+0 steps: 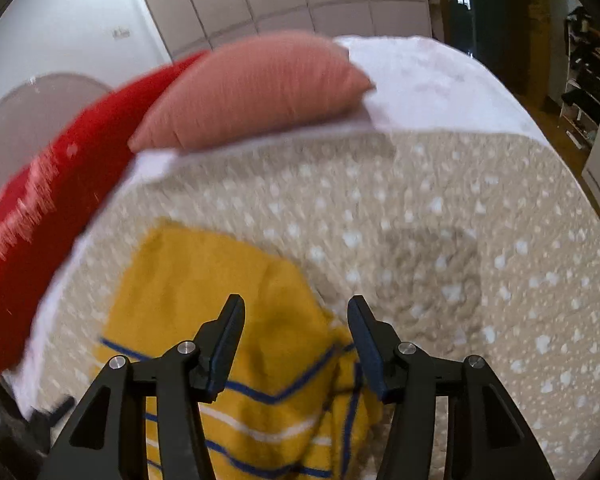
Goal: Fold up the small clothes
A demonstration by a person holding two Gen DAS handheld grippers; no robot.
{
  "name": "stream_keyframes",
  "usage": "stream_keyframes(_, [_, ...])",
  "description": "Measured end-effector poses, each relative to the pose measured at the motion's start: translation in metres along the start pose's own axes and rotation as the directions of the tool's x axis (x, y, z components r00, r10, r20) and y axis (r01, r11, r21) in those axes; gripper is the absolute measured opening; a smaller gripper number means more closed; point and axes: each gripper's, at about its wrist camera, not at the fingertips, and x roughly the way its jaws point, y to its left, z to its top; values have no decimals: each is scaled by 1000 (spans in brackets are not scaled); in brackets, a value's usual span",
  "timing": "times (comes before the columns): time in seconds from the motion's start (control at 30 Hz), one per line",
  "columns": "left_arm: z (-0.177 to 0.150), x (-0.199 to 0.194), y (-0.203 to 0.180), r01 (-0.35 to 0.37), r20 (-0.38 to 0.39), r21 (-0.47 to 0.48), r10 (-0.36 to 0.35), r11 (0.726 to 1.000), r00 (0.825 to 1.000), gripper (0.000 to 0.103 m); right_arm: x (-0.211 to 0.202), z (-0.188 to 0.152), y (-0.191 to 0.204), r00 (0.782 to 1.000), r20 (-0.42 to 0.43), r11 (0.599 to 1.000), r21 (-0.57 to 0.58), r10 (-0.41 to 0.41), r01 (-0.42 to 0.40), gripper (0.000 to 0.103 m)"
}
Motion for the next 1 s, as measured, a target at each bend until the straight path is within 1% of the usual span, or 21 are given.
stream_keyframes(0.1, [-1,3,6,37,-9,-51,-37,998,999,103,1,12,20,999,-9,999,-10,51,-51,56])
stream_keyframes(0.13, [-2,4,9,55,-11,-73,-56,996,998,103,4,14,28,998,-20,998,-22,62,-62,50])
stream_keyframes(0.17, [-3,5,11,70,-11,-90,-72,993,997,103,13,16,39,996,-42,996,-42,79,-81,45])
stream_keyframes(0.23, [-6,7,16,106,-3,-121,-107,987,994,103,35,15,60,987,-108,990,-63,122,-130,40])
stream_keyframes(0.27, [-7,8,18,119,0,-132,-120,984,993,103,49,15,68,981,-144,988,-65,132,-142,37])
stream_keyframes(0.33, [-8,9,20,134,3,-145,-135,980,991,103,83,12,83,968,-220,988,-76,118,-137,37])
stream_keyframes(0.37, [-9,9,20,139,4,-149,-140,979,990,103,96,11,89,965,-244,989,-86,99,-123,37])
stream_keyframes(0.4, [-9,9,21,144,6,-153,-145,978,989,103,113,9,96,960,-273,990,-111,57,-91,37])
stream_keyframes(0.47, [-9,10,23,157,5,-163,-158,974,987,103,120,4,103,964,-265,987,-156,-6,-37,37])
stream_keyframes(0.5, [-9,11,25,168,3,-168,-170,971,985,103,120,5,106,968,-250,986,-166,-24,-18,37])
stream_keyframes(0.53, [-9,10,27,179,3,-171,-181,969,984,103,116,7,109,971,-238,987,-162,-25,-15,37])
stream_keyframes(0.6, [-10,2,35,194,19,-192,-194,962,981,103,99,11,114,983,-184,987,-157,12,-41,37])
stream_keyframes(0.63, [-11,-2,37,192,28,-201,-190,961,981,103,87,13,116,987,-154,985,-155,53,-77,37])
stream_keyframes(0.67, [-12,-7,40,184,35,-207,-181,961,983,103,80,13,120,986,-146,982,-157,83,-106,37])
stream_keyframes(0.73, [-15,-21,43,155,50,-211,-147,965,988,103,76,13,132,983,-153,976,-177,97,-124,37])
stream_keyframes(0.83, [-22,-40,47,130,64,-213,-119,968,991,103,94,6,147,978,-199,971,-217,53,-97,39])
stream_keyframes(0.87, [-24,-45,49,127,63,-211,-116,969,991,103,106,3,150,973,-229,972,-216,38,-89,47])
stream_keyframes(0.9, [-26,-49,51,121,59,-208,-111,971,992,103,122,-4,151,960,-280,974,-217,6,-70,49])
stream_keyframes(0.93, [-28,-54,54,112,55,-204,-103,973,993,103,125,-8,153,960,-279,972,-231,-20,-47,49])
stream_keyframes(1.0, [-34,-69,62,96,70,-200,-83,975,994,103,109,-12,158,977,-214,967,-253,-17,-39,49])
